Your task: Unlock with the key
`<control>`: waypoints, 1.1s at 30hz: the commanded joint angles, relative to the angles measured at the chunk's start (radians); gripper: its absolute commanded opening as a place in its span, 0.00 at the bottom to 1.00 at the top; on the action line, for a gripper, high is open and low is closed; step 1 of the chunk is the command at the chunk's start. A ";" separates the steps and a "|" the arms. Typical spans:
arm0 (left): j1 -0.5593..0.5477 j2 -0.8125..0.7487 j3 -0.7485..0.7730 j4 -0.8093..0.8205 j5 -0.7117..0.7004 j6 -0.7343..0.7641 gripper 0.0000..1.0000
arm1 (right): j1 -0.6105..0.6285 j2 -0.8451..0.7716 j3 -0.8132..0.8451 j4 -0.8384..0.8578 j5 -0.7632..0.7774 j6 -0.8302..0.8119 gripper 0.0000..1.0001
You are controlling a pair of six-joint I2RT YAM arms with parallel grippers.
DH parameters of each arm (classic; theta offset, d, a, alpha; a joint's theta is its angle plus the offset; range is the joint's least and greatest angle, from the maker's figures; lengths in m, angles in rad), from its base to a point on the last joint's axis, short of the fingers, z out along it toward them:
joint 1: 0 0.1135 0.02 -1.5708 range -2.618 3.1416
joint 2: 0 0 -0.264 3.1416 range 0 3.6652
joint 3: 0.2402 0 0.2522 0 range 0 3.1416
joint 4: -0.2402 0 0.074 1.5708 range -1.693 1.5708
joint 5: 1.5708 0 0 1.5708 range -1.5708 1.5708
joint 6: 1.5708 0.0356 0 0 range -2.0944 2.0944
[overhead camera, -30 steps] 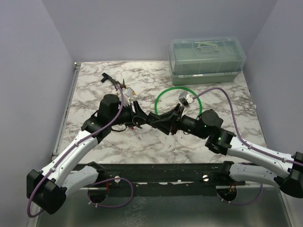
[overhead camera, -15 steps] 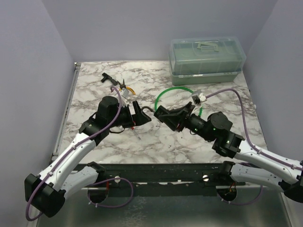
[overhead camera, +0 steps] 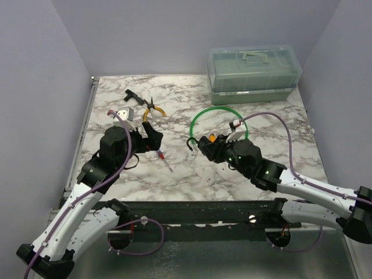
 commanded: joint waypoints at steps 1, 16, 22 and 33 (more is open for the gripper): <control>0.001 -0.044 -0.018 -0.027 -0.233 0.080 0.99 | -0.013 0.073 -0.006 0.076 -0.046 0.086 0.01; 0.001 -0.061 -0.040 -0.013 -0.251 0.101 0.99 | -0.141 0.400 -0.048 0.387 -0.431 0.223 0.01; 0.002 -0.047 -0.040 -0.011 -0.251 0.103 0.99 | -0.160 0.510 -0.014 0.367 -0.408 0.255 0.00; 0.004 -0.012 -0.034 -0.010 -0.245 0.109 0.99 | -0.206 0.635 -0.013 0.403 -0.445 0.319 0.00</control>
